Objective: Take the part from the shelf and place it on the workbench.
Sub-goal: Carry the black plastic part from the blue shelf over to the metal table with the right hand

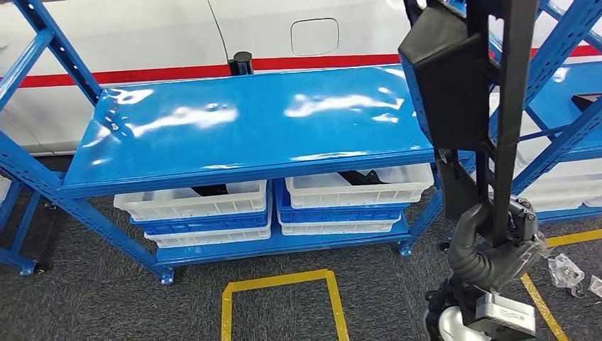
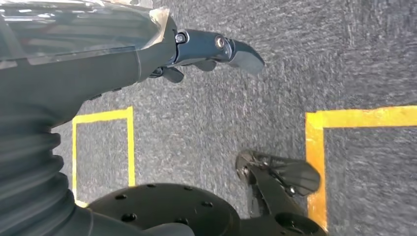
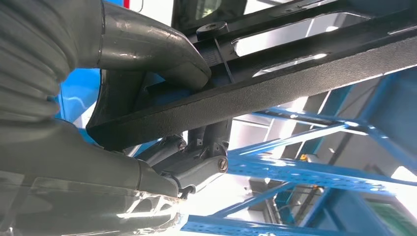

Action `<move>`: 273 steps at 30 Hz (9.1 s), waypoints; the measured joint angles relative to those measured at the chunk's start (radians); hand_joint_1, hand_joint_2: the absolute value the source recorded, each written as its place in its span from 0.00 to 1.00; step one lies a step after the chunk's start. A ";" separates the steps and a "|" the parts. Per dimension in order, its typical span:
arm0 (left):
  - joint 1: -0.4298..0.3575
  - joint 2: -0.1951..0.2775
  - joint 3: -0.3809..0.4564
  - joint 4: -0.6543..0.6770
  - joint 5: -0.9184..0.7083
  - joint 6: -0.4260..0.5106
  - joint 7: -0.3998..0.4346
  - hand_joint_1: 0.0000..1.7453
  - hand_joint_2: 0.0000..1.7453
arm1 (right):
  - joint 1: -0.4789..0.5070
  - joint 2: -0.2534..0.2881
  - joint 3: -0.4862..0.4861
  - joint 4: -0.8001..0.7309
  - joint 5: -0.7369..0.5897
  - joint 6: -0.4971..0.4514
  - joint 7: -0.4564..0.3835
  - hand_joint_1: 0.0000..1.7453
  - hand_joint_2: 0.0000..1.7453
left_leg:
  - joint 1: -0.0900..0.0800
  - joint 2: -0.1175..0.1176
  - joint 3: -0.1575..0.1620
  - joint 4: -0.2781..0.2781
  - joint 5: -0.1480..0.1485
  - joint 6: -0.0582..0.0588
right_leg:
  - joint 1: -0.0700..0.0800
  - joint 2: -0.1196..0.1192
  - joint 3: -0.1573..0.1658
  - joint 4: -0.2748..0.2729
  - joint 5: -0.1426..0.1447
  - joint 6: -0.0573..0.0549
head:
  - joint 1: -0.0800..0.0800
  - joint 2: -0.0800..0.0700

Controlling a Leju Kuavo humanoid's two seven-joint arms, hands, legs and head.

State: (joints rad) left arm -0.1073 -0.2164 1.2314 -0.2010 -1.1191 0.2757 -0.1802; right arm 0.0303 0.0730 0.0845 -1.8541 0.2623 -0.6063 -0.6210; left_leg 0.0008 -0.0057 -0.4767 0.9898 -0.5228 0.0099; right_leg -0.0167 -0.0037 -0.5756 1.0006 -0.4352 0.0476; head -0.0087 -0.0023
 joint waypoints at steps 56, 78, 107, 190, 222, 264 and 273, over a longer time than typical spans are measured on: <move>0.006 0.027 -0.042 -0.001 -0.036 -0.050 0.014 0.00 1.00 | 0.052 -0.003 -0.049 -0.029 -0.053 0.051 -0.027 1.00 1.00 | 0.012 0.003 -0.164 0.259 -0.069 -0.007 | -0.005 0.046 0.031 -0.009 -0.031 -0.032 | -0.002 0.000; 0.010 0.026 -0.026 -0.001 0.009 -0.007 0.003 0.00 1.00 | 0.082 -0.003 -0.053 -0.029 -0.088 0.096 -0.034 1.00 1.00 | 0.000 0.113 -0.054 0.004 0.037 0.009 | 0.006 -0.042 0.022 -0.003 -0.033 0.003 | 0.011 0.000; 0.012 0.051 0.002 -0.001 0.027 0.002 -0.001 0.00 1.00 | 0.024 0.011 -0.047 0.017 -0.093 0.056 -0.033 1.00 1.00 | 0.001 0.100 -0.053 0.005 0.030 0.017 | 0.001 -0.059 0.009 0.003 -0.024 0.021 | 0.022 0.000; 0.006 0.064 0.000 -0.001 0.008 -0.018 -0.014 0.00 1.00 | 0.101 0.016 -0.056 -0.080 -0.081 0.089 -0.017 1.00 1.00 | 0.014 -0.008 -0.073 0.033 0.024 0.034 | 0.002 0.044 -0.106 0.150 -0.065 -0.001 | 0.022 0.000; 0.016 0.100 0.002 -0.003 0.018 0.001 -0.023 0.00 1.00 | 0.061 0.051 -0.037 0.013 -0.114 0.142 -0.025 1.00 1.00 | 0.010 0.022 -0.083 0.034 0.033 0.038 | 0.004 0.025 -0.146 0.245 -0.099 -0.009 | 0.023 0.000; 0.011 0.080 -0.031 -0.003 -0.050 -0.024 0.032 0.00 1.00 | 0.041 0.015 -0.015 -0.012 -0.070 0.115 -0.006 1.00 1.00 | 0.008 0.104 -0.056 0.045 -0.007 -0.006 | 0.003 -0.034 -0.014 0.016 -0.018 -0.016 | 0.017 0.000; 0.014 0.080 -0.043 -0.002 -0.058 -0.033 0.034 0.00 1.00 | 0.045 0.014 -0.018 -0.012 -0.072 0.111 -0.008 1.00 1.00 | 0.025 -0.013 -0.136 0.152 -0.003 -0.021 | -0.004 0.080 -0.005 0.017 -0.017 -0.036 | 0.007 0.000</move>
State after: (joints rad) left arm -0.0936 -0.1368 1.1882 -0.2034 -1.1767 0.2426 -0.1461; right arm 0.0753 0.0870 0.0664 -1.8666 0.1904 -0.4954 -0.6292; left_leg 0.0256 -0.0188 -0.6127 1.1421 -0.5263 -0.0109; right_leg -0.0210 0.0766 -0.5803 1.0175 -0.4521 0.0120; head -0.0014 -0.0023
